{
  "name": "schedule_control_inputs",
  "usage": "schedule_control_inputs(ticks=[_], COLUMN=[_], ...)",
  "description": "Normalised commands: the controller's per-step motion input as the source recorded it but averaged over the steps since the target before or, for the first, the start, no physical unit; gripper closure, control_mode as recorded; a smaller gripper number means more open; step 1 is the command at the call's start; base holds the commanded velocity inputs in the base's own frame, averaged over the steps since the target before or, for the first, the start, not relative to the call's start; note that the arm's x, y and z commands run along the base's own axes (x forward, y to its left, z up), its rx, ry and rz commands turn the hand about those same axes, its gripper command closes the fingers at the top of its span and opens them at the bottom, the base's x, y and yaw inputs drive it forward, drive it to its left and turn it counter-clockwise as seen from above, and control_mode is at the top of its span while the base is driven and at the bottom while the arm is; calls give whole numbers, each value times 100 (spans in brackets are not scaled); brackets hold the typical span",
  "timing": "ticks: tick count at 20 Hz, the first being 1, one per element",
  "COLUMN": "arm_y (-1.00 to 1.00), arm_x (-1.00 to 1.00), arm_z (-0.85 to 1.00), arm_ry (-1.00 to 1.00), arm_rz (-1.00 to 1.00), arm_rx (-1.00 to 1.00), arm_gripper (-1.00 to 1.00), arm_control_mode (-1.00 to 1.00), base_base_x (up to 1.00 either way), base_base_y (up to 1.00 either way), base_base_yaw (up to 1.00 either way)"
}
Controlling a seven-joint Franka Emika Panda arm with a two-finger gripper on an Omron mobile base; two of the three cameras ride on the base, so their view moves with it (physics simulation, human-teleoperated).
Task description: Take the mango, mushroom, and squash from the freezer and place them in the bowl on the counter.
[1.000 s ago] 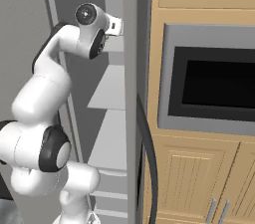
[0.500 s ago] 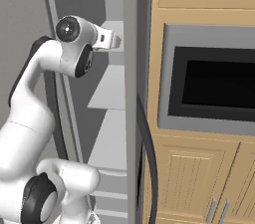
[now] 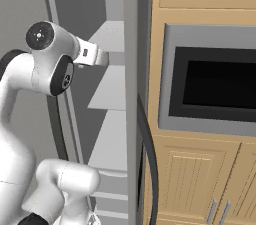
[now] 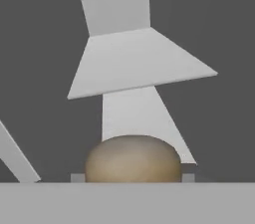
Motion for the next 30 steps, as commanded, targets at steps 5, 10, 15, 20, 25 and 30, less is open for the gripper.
schedule_control_inputs(ticks=[5,10,15,20,25,30], arm_y=[2,0,2,1,3,4], arm_x=[-100,-98,-62,-32,-3,0], arm_z=[0,-7,-64,-70,-64,-19], arm_ry=[33,38,34,32,27,10], arm_rz=[-1,0,0,0,0,0], arm_rx=[0,0,0,0,0,0], arm_gripper=[100,100,100,100,100,100], arm_control_mode=[-100,-100,-100,-100,-100,-100], base_base_x=[0,0,0,0,0,0], base_base_y=[0,0,0,0,0,0], base_base_yaw=[0,0,0,0,0,0])
